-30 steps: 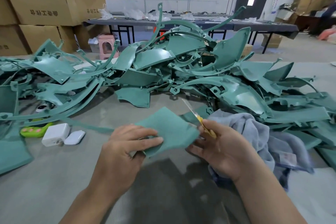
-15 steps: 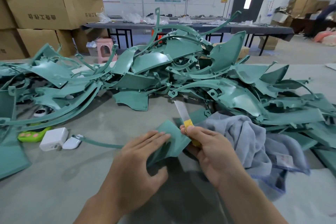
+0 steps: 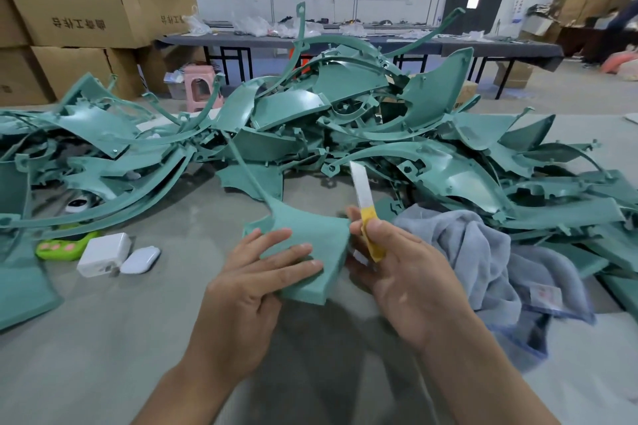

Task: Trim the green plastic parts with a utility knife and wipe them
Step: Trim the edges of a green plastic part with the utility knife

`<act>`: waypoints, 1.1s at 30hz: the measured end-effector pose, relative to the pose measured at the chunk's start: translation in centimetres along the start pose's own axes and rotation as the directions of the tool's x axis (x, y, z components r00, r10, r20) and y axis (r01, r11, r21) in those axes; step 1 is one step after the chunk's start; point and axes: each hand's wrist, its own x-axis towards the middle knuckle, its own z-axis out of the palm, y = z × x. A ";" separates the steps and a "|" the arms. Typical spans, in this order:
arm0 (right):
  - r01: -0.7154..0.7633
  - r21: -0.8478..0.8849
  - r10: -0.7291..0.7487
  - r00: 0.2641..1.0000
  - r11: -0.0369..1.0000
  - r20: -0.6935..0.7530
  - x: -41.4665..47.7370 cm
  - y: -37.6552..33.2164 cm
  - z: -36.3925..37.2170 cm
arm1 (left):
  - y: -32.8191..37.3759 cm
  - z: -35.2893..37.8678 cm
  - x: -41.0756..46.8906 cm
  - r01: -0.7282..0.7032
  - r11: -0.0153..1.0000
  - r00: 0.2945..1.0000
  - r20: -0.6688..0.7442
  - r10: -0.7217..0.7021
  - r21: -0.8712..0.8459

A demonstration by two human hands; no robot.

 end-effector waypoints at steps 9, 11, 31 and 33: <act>0.047 -0.098 -0.060 0.990 0.994 -0.130 0.1 0.8 0.4 | 0.4 -0.2 -0.5 0.170 0.961 0.967 0.151 -0.205 0.219; 0.051 -0.100 -0.060 0.994 0.994 -0.088 0.1 0.9 0.5 | 1.5 0.1 -0.8 0.166 0.960 0.971 0.135 -0.199 0.225; 0.417 -0.788 -0.397 0.886 0.452 0.241 -0.1 0.8 -0.5 | 0.9 -0.3 -0.8 0.281 0.960 0.940 -0.207 -0.270 0.023; 0.471 -0.730 -0.223 0.881 0.495 0.416 -0.7 1.1 0.3 | 0.8 -0.5 -0.7 0.277 0.960 0.940 -0.217 -0.262 0.038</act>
